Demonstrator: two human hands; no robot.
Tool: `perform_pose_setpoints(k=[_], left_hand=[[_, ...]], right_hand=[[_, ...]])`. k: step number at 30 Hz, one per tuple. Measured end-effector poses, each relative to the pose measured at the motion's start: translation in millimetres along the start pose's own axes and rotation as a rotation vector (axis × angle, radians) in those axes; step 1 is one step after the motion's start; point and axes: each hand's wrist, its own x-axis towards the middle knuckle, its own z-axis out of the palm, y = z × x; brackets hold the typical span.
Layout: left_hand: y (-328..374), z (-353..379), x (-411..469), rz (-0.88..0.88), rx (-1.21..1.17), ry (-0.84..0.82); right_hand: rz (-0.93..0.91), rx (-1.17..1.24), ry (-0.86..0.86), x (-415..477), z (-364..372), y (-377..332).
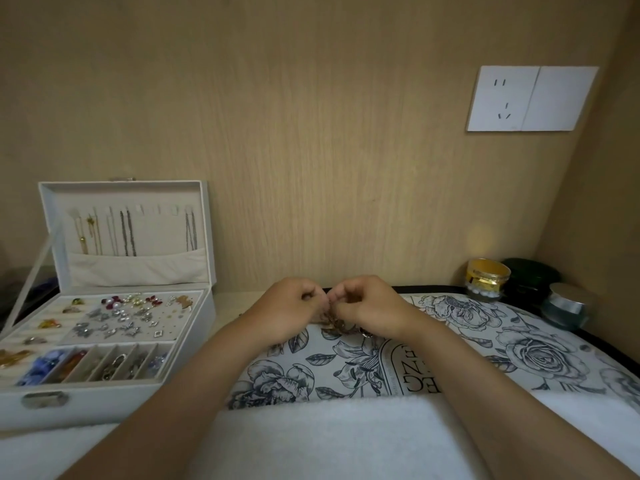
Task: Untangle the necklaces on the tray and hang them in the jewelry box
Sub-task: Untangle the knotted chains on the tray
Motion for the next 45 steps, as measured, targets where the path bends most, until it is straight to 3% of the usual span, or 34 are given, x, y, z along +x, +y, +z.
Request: perform_pose_setpoints(k=[4,15,19,22,27,33,37,39,45], left_hand=[[2,-11,-2,0.017,-0.022,-0.001],[-24,2,-31,0.091,-0.142,0.250],[-33,6,-33,0.085,-0.256,0.340],[-32,11,-32,0.043,-0.333,0.382],[-33,14,-33,0.055,-0.462,0.294],[-31,9,-41,0.137,-0.303,0.169],[-33,-8,-45,0.177,0.005,-0.143],[-33,-9,-46,0.232,0.108,-0.206],[-47,-1,-36,0.338,0.211,0.057]], right_hand=[[-0.042,0.087,0.032,-2,1,-4],[0.018,0.128,0.142,0,11,-10],[0.123,0.025,0.184,3,13,-7],[0.208,-0.063,0.124,1,13,-7],[0.260,-0.262,0.101,0,13,-11],[0.197,-0.498,-0.080,-5,9,-15],[0.219,-0.508,-0.308,-13,-9,-26],[0.235,-0.514,-0.363,-16,-13,-30],[0.031,-0.545,-0.093,-5,-3,-16]])
